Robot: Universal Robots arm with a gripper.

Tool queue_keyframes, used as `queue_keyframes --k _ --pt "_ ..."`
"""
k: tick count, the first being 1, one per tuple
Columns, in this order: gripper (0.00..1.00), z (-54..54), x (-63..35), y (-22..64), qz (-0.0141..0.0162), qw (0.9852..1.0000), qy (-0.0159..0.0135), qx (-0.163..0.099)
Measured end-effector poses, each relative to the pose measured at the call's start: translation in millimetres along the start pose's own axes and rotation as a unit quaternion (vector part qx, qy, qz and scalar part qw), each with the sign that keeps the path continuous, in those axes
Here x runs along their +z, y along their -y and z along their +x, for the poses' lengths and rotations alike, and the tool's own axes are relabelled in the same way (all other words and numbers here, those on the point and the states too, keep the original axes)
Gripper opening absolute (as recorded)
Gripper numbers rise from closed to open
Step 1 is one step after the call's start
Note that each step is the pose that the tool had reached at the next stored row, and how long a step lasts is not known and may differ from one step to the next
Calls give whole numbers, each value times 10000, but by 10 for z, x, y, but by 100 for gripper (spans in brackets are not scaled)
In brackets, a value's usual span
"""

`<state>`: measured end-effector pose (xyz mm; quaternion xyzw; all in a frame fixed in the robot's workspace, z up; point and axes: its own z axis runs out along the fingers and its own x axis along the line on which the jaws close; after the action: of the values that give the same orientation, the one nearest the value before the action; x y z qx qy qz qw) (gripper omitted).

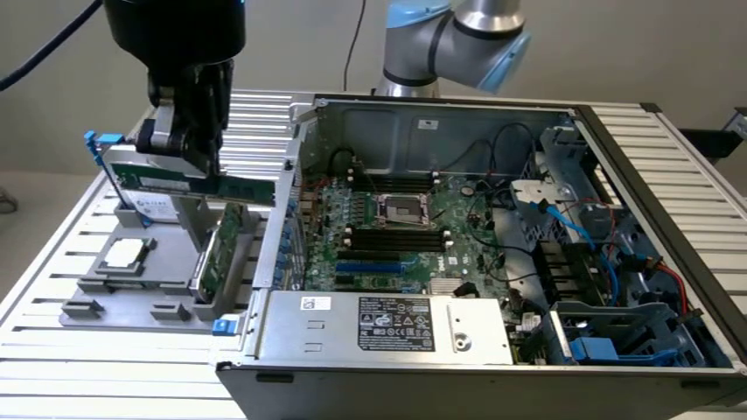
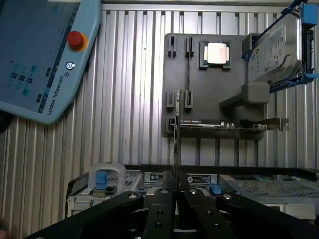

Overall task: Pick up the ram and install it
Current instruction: 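Pick up the ram and move it above insertion slot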

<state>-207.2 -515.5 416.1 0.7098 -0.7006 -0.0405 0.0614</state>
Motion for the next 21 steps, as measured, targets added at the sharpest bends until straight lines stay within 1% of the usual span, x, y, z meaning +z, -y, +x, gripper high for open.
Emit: queue_keyframes --k 1,2,4,5,21 --pt "14 1 -8 46 0 10000 -21 3" --pt "14 1 -15 90 0 10000 -35 5" --pt "14 0 -32 179 0 10000 -51 7" --pt "14 -1 -40 226 0 10000 -54 8" --pt "14 -53 -151 945 0 10000 -56 8"
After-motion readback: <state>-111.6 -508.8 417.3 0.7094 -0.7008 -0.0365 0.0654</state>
